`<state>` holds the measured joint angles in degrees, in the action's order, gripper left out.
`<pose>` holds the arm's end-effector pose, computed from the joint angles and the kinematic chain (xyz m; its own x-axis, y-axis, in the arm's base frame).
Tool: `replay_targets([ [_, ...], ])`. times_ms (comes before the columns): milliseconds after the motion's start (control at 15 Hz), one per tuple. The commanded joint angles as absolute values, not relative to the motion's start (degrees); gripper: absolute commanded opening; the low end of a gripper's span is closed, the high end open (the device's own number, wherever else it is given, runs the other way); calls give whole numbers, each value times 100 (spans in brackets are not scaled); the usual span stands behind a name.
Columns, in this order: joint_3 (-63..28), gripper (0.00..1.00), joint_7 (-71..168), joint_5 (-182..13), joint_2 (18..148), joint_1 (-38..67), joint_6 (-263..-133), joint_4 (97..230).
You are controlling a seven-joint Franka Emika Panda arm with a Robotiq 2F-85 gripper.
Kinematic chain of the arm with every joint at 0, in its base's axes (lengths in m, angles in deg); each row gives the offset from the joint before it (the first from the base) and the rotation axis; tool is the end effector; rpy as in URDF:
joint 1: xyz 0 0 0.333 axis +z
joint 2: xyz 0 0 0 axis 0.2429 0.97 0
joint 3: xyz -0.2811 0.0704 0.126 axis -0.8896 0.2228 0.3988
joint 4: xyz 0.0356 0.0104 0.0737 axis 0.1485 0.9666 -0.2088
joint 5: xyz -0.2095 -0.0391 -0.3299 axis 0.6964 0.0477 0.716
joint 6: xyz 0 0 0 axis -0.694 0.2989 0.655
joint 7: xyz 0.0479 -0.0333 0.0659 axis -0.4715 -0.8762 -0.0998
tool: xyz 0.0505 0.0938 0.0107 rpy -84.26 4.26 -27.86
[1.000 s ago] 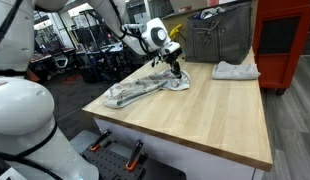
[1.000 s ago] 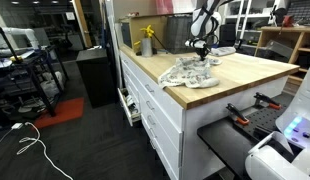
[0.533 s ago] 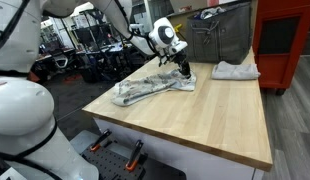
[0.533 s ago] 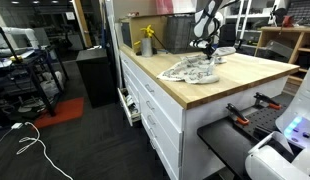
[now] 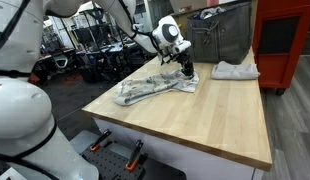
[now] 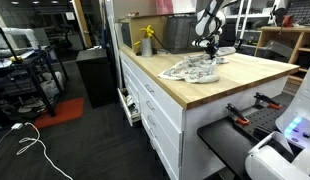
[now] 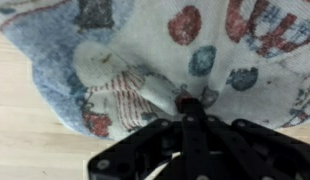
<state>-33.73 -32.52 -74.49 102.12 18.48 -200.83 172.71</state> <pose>0.6431 -0.1668 0.2321 0.0284 -0.9369 0.3483 -0.9989 -0.0138 0.0445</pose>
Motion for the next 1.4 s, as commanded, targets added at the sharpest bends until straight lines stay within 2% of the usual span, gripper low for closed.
replay_targets([
  [0,-2830,0,-3073,-7894,9916,1526,-20474,18309],
  [333,-2373,0,-2231,-8492,8748,1315,-20856,19482],
  [667,-2358,0,-2456,-8492,7916,1539,-21335,20662],
  [933,-2321,0,-2508,-8492,8077,1530,-21435,20691],
  [1333,-2371,0,-2490,-8604,8854,1396,-21253,19963],
])
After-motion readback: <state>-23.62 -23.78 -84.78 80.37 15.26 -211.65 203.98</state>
